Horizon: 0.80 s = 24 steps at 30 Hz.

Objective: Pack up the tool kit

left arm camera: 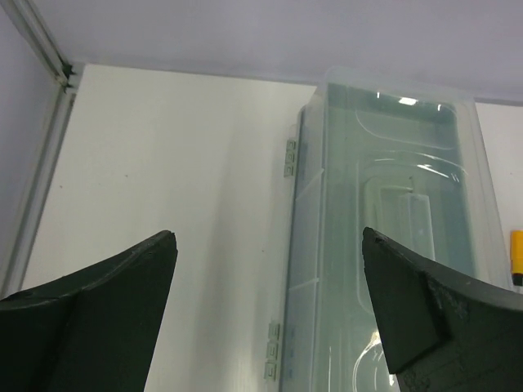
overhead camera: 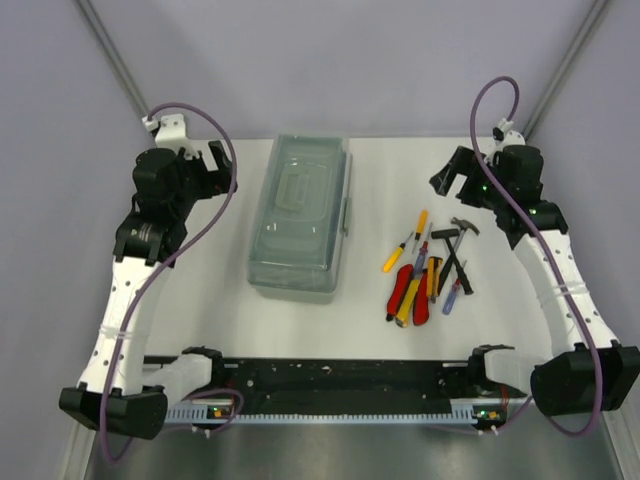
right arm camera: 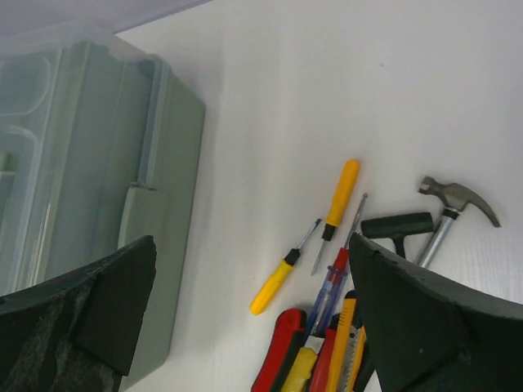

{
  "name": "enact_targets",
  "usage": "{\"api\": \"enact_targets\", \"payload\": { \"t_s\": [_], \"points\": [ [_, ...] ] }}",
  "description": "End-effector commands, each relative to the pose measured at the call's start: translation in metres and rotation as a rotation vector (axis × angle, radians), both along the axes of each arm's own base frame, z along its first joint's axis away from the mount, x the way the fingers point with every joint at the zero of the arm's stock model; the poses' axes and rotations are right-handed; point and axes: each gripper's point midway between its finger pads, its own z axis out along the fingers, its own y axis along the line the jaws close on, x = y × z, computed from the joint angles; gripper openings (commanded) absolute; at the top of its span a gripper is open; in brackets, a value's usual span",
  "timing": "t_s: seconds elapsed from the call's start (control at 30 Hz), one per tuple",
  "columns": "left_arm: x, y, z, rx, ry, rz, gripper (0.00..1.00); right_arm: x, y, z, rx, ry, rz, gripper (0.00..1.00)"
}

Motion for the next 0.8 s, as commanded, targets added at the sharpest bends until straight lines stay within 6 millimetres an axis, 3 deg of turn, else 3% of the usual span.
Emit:
{"api": "enact_targets", "payload": {
  "t_s": [0.0, 0.17, 0.27, 0.47, 0.63, 0.77],
  "points": [
    [0.012, -0.01, -0.014, -0.089, 0.07, -0.03, 0.98, -0.003, 0.036, -0.001, 0.116, -0.014, 0.186, 0.99],
    [0.033, 0.012, -0.056, -0.151, 0.209, 0.07, 0.98, -0.01, 0.079, -0.015, 0.232, -0.059, 0.288, 0.99],
    [0.042, 0.014, -0.07, -0.239, 0.25, 0.025, 0.97, -0.008, 0.1, -0.023, 0.298, -0.025, 0.313, 0.99],
    [0.053, -0.007, -0.086, -0.306, 0.268, -0.094, 0.96, 0.006, 0.13, -0.047, 0.476, 0.058, 0.299, 0.99],
    [0.057, -0.03, -0.099, -0.354, 0.305, -0.225, 0.95, 0.007, 0.175, -0.057, 0.551, 0.09, 0.377, 0.99],
    [0.054, -0.044, -0.117, -0.412, 0.357, -0.289, 0.94, 0.012, 0.191, -0.068, 0.569, 0.11, 0.422, 0.99]
  ]
}}
